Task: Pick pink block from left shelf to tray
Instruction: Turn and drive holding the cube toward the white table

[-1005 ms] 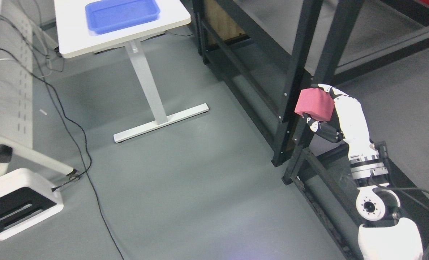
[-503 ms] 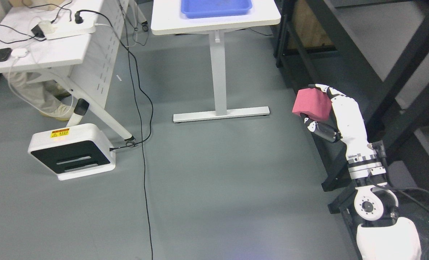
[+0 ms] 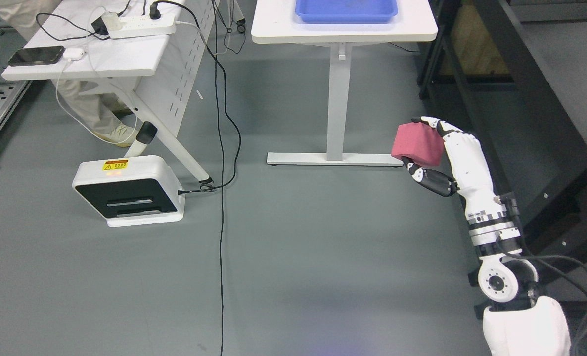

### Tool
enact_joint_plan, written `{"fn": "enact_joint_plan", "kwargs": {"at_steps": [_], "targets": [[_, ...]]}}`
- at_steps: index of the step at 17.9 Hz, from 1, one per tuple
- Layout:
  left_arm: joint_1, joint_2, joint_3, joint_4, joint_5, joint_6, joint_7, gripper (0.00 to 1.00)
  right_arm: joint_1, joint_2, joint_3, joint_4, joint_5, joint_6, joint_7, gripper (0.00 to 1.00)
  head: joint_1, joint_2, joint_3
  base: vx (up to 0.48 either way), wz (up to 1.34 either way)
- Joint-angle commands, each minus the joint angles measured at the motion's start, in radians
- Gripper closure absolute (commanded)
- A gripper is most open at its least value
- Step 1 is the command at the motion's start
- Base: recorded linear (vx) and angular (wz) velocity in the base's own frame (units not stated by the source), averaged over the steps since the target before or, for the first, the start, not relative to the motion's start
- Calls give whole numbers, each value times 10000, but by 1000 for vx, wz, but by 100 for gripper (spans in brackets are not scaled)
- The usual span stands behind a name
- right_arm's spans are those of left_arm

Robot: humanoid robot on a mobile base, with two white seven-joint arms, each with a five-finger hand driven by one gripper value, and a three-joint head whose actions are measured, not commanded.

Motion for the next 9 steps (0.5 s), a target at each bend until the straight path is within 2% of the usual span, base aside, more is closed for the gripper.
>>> {"fn": "enact_joint_plan", "kwargs": {"at_steps": [1, 4, 9], "targets": [[0, 175, 0, -175, 0, -4, 4, 0, 10, -175, 184, -2, -6, -17, 2, 95, 0, 0, 0, 158, 243], [0, 175, 0, -175, 0, 11, 4, 0, 10, -175, 184, -2, -6, -17, 2, 95, 0, 0, 0, 172, 181], [0, 175, 0, -175, 0, -5, 4, 0, 10, -175, 200, -2, -6, -17, 2, 95, 0, 2, 0, 267, -94]]}}
